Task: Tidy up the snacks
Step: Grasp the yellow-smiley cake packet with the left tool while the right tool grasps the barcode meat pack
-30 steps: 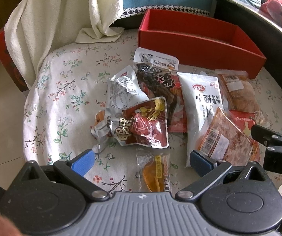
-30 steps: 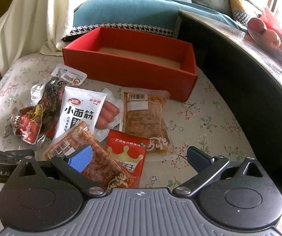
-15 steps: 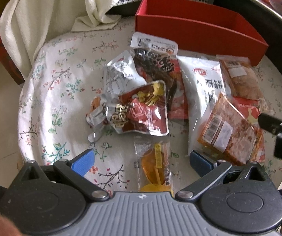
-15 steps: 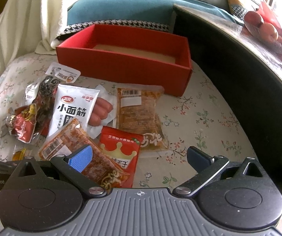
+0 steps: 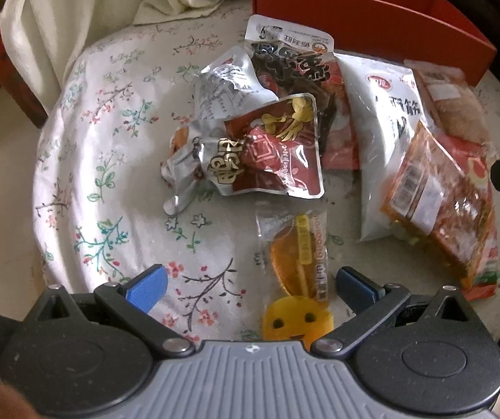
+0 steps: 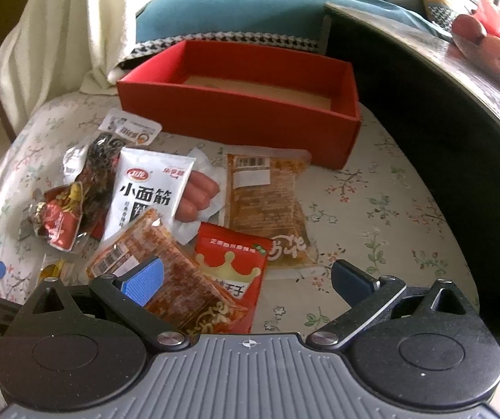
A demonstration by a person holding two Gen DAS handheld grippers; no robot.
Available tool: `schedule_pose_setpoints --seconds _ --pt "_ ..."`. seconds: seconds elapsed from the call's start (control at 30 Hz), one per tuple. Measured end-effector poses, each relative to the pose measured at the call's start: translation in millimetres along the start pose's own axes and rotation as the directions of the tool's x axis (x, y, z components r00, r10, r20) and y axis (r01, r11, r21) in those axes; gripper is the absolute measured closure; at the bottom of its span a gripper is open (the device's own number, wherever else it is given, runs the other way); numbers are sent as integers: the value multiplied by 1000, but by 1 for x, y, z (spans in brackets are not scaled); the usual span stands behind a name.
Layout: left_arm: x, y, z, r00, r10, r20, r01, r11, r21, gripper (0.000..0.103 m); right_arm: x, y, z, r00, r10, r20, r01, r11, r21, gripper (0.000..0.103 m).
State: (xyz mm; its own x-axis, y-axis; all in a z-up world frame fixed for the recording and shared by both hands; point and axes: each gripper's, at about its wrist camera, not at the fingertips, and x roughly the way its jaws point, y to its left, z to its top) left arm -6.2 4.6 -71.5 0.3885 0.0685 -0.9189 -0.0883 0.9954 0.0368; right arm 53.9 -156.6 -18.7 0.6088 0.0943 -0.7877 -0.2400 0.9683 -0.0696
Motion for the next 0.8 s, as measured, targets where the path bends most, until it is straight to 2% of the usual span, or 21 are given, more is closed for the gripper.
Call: schedule_pose_setpoints --seconds 0.07,0.13,0.33,0.4,0.47,0.63,0.8 --pt "-1 0 -2 1000 -2 8 2 1000 2 5 1 1 0 1000 10 -4 -10 1000 -8 0" --pt "-3 0 -4 1000 -2 23 2 1000 6 10 1 1 1 1000 17 -6 -18 1000 -13 0" --pt "-17 -7 -10 998 -26 54 24 999 38 42 7 8 -2 999 20 -27 -21 998 -60 1" --pt "-20 -5 -10 997 -39 60 37 999 36 59 7 11 -3 999 20 -28 -22 997 -77 1" --pt "-22 -1 -9 997 -56 59 54 998 24 69 6 13 -3 999 24 -27 -26 995 -94 2" --pt "-24 11 -4 992 -113 55 114 993 -17 75 7 20 -4 999 40 -35 -44 990 -137 2" --pt "-26 14 -2 988 -144 63 145 989 -7 77 10 41 -1 996 72 -59 -86 961 -264 2"
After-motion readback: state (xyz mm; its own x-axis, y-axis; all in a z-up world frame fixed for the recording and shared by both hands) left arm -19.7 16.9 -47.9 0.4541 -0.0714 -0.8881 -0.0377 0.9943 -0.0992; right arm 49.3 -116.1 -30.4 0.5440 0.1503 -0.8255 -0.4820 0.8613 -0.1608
